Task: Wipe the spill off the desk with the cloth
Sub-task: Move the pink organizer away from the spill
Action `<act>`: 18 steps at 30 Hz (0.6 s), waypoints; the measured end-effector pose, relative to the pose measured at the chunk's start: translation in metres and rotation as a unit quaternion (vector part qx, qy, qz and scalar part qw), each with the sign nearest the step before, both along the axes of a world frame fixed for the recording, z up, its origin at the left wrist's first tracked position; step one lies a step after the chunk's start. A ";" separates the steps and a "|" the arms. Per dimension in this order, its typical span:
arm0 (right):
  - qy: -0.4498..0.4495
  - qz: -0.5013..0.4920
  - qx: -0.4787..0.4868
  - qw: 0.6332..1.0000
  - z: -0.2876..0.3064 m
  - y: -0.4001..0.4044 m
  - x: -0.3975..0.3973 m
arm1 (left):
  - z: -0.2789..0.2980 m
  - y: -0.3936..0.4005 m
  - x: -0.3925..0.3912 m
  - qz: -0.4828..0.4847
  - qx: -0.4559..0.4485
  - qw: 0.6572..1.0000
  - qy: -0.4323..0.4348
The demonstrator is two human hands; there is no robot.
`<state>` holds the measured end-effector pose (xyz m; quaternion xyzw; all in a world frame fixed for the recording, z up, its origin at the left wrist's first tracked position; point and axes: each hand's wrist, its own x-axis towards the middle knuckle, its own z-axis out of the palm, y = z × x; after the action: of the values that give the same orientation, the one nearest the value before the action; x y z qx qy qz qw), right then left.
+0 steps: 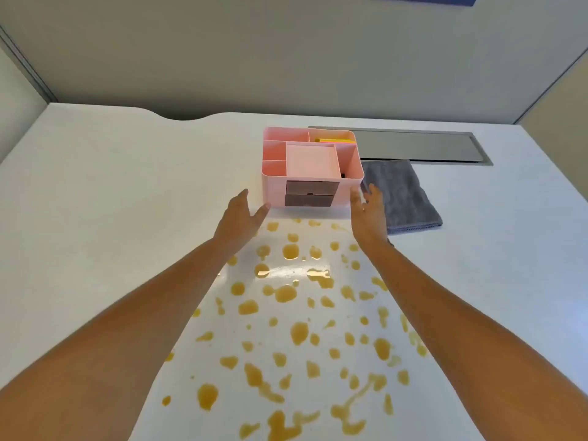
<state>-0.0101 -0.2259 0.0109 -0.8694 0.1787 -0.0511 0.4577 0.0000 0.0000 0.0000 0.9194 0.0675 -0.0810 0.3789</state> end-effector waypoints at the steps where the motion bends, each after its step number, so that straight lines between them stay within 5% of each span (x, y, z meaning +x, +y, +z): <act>1: -0.008 -0.026 0.044 0.999 0.003 0.002 0.005 | 0.003 -0.004 0.005 0.010 -0.026 1.000 0.005; 9: 0.020 -0.085 0.120 0.989 0.017 0.011 0.042 | 0.019 -0.028 0.028 0.083 -0.171 0.981 -0.042; 18: 0.006 -0.140 0.106 0.984 0.020 0.021 0.061 | 0.012 -0.027 0.014 0.102 -0.173 0.974 -0.102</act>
<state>0.0506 -0.2046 0.0307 -0.7827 0.3058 -0.0900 0.5346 0.0140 -0.0268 0.0115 0.8319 0.1065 0.0421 0.5430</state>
